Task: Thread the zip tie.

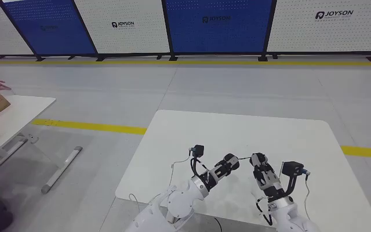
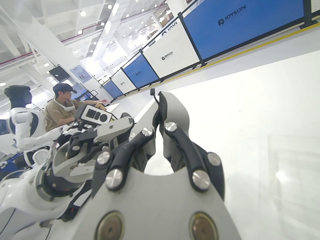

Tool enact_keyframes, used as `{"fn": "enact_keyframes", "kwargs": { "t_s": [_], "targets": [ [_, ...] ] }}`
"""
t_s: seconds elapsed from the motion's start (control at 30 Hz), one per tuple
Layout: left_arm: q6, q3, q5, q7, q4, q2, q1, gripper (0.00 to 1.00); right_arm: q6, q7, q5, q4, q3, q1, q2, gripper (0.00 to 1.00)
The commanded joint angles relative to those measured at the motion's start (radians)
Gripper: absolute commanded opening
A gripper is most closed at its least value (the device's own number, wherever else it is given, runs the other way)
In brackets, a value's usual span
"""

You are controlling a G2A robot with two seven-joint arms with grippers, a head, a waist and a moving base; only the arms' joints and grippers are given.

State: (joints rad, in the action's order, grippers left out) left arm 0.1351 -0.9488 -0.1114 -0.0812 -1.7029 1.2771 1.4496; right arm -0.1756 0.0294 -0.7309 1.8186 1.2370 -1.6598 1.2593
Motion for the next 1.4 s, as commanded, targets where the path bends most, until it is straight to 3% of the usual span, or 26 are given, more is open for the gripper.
{"fn": "enact_keyframes", "kwargs": {
  "t_s": [0.0, 0.27, 0.4, 0.73, 0.83, 0.97, 1.0, 1.37],
  "targets": [
    [0.003, 0.001, 0.002, 0.007, -0.002, 0.001, 0.001, 0.0, 0.001, -0.006, 0.005, 0.0, 0.001, 0.0, 0.0, 1.0],
    [0.04, -0.005, 0.043, 0.072, -0.011, 0.006, 0.014, 0.0, -0.004, 0.003, 0.007, 0.005, 0.013, -0.013, -0.001, 1.0],
    [0.051, -0.017, 0.049, 0.067, -0.014, 0.004, 0.02, 0.0, 0.024, 0.0, -0.014, -0.01, 0.032, -0.021, -0.003, 1.0],
    [0.051, -0.017, 0.049, 0.067, -0.014, 0.004, 0.02, 0.0, 0.029, 0.005, -0.017, -0.011, 0.035, -0.019, -0.002, 1.0],
    [0.057, -0.015, 0.093, 0.061, -0.015, 0.005, 0.024, 0.0, 0.034, 0.018, -0.097, -0.033, 0.03, -0.004, -0.004, 1.0],
    [0.075, -0.026, 0.134, 0.033, -0.012, 0.004, 0.029, 0.0, -0.011, -0.045, -0.213, -0.076, 0.025, 0.024, -0.011, 1.0],
    [0.08, -0.032, 0.123, 0.042, -0.011, 0.003, 0.029, 0.0, 0.002, -0.049, -0.227, -0.085, 0.026, 0.027, -0.012, 1.0],
    [0.067, -0.022, 0.111, 0.037, -0.012, 0.004, 0.024, 0.0, 0.0, -0.048, -0.193, -0.091, 0.021, 0.035, -0.009, 1.0]
  ]
}}
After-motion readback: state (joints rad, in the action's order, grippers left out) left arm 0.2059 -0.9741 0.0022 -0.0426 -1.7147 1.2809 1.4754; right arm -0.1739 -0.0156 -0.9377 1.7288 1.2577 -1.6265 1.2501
